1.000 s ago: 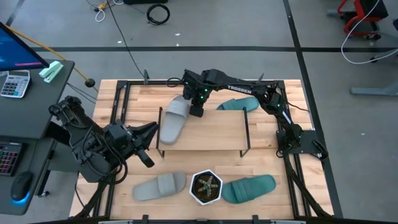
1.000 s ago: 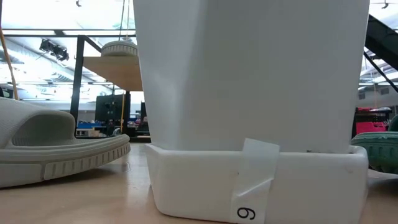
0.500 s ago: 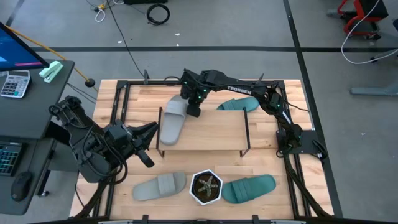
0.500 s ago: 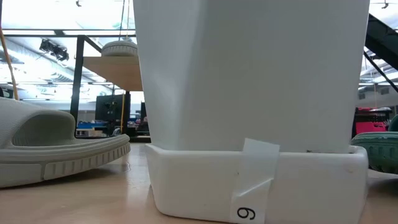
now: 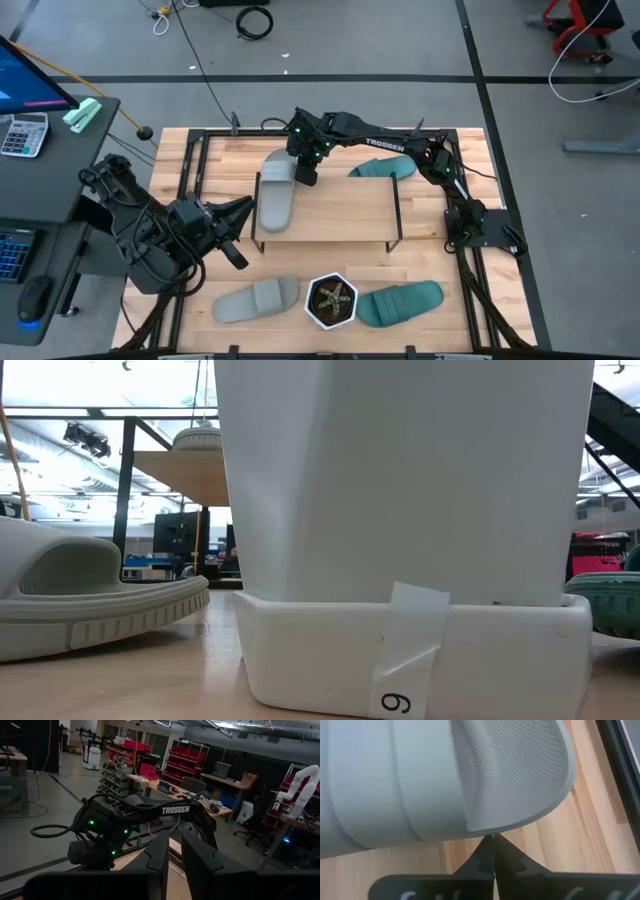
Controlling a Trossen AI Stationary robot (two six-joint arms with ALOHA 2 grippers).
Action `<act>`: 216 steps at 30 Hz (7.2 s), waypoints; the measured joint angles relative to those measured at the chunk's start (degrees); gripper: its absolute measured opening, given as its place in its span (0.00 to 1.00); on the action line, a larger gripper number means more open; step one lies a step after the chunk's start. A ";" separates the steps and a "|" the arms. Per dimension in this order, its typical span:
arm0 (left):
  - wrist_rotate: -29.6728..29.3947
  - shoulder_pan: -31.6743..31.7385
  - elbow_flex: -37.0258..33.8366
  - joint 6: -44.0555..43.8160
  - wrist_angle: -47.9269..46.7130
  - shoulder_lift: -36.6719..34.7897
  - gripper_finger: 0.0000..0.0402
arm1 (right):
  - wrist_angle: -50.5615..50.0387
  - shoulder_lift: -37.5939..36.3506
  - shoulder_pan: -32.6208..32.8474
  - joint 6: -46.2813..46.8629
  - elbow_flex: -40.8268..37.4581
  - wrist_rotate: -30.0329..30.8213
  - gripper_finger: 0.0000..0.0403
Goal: Pick and place slides into the shelf
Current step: Put the top gray slide on the shelf, then put the gray slide on the shelf aligned with the other gray slide
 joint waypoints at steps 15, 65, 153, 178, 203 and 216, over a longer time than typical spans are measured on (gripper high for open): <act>0.00 0.00 0.00 0.02 -0.04 0.00 0.13 | -3.53 -0.05 -0.46 -0.13 0.07 1.07 0.00; 29.05 0.92 -0.02 -34.99 -25.96 5.41 0.09 | -30.03 -33.41 25.69 7.67 -5.93 6.28 0.00; 55.33 -7.01 -12.20 -101.14 -26.86 26.38 0.34 | 6.94 -71.49 26.99 43.35 -58.73 10.82 0.18; 65.16 -10.77 -14.41 -100.38 -25.39 26.25 0.28 | 7.27 -71.49 27.02 42.95 -58.73 10.73 0.17; 60.95 -7.26 -16.07 -100.37 -28.74 26.27 0.25 | 9.90 -71.16 29.00 45.97 -58.73 10.99 0.17; 59.13 -6.16 -16.09 -99.45 -25.52 30.11 0.42 | 12.08 -71.14 29.00 47.93 -58.73 11.78 0.17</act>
